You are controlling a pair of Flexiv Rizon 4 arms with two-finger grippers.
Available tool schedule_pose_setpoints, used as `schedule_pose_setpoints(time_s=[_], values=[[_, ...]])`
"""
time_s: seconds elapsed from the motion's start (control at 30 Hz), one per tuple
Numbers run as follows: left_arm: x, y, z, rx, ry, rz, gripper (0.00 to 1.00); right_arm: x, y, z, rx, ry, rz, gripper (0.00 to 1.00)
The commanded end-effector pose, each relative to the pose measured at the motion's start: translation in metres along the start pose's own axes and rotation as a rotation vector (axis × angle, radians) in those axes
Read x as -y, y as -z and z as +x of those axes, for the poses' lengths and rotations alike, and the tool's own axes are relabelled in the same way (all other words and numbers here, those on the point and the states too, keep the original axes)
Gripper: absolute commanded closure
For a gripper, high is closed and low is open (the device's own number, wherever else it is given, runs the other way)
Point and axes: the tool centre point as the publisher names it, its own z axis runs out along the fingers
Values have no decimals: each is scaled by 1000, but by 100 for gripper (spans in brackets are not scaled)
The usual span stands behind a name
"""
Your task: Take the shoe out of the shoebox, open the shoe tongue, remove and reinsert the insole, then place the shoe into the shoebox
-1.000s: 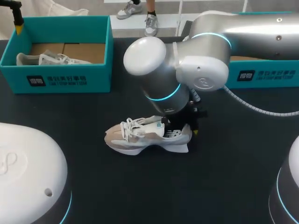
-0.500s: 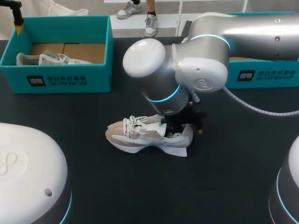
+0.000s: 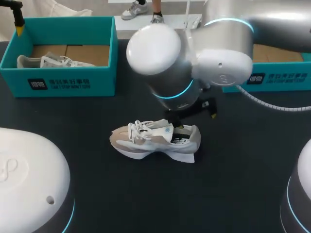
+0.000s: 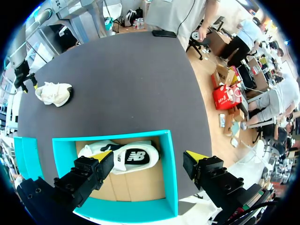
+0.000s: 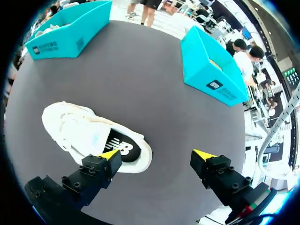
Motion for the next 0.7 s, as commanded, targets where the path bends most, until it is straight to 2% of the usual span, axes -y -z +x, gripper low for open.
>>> schedule_pose_setpoints(time_s=[0.03, 0.1, 0.17, 0.7], values=[[0, 0, 0, -1, -1, 1, 0, 1, 22, -21, -204, 347, -109, 0], [0, 0, 0, -1, -1, 1, 0, -1, 27, -20, -270, 501, -111, 0], [0, 0, 0, -1, -1, 1, 0, -2, 27, -20, -278, 610, -89, 0], [0, 0, 0, -1, -1, 1, 0, -2, 27, -20, -278, 610, -89, 0]])
